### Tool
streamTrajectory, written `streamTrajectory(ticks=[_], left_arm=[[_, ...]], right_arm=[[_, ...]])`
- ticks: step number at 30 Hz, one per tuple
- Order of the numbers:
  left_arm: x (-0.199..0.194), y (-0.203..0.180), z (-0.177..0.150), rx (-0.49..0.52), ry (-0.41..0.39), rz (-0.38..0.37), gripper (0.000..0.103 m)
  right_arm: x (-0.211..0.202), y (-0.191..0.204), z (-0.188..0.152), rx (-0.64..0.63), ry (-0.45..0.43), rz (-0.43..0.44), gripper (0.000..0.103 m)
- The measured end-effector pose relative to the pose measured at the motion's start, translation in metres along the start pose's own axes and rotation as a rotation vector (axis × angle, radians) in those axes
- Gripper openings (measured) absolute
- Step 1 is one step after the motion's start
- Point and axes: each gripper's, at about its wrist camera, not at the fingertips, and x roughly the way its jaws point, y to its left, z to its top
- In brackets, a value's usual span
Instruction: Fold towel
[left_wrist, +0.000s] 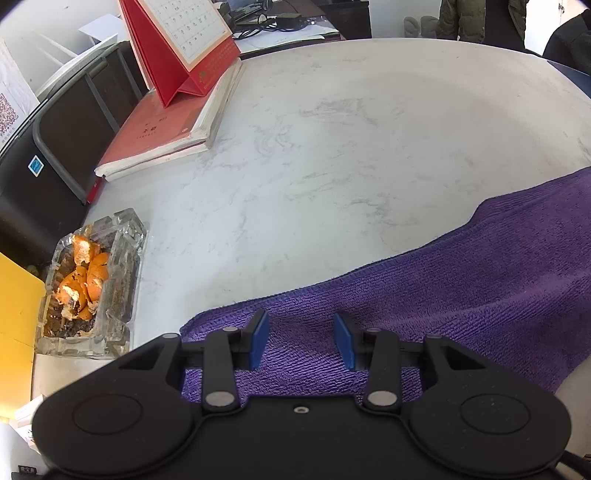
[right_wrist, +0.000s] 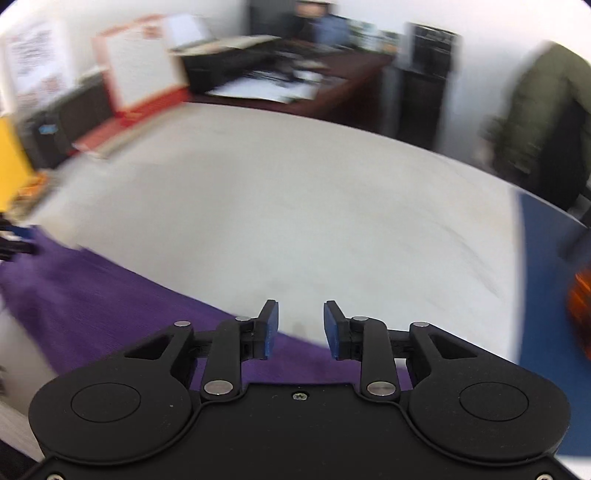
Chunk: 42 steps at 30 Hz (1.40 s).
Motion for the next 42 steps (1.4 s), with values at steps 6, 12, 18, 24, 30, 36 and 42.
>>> streamTrajectory(ticks=[6, 12, 18, 24, 30, 36, 42], left_arm=[[-0.001, 0.005, -0.005, -0.035, -0.024, -0.019, 0.037], [-0.003, 0.009, -0.012, -0.063, -0.036, -0.036, 0.037], [-0.006, 0.015, -0.021, -0.106, -0.046, -0.045, 0.042], [-0.007, 0.022, -0.028, -0.123, -0.055, -0.030, 0.047], [-0.002, 0.026, -0.020, -0.111, -0.061, 0.000, 0.048], [-0.002, 0.025, -0.020, -0.074, -0.065, 0.010, 0.047], [-0.001, 0.024, -0.018, -0.053, -0.060, 0.017, 0.047]], right_arm=[[0.074, 0.095, 0.050, -0.282, 0.058, 0.297, 0.028], [0.135, 0.138, 0.076, -0.342, 0.179, 0.422, 0.028], [0.159, 0.150, 0.083, -0.386, 0.246, 0.405, 0.026], [0.158, 0.168, 0.073, -0.560, 0.245, 0.353, 0.022], [0.156, 0.176, 0.069, -0.655, 0.170, 0.268, 0.022], [0.128, 0.160, 0.077, -0.566, 0.123, 0.324, 0.022], [0.126, 0.171, 0.061, -0.663, 0.170, 0.355, 0.022]])
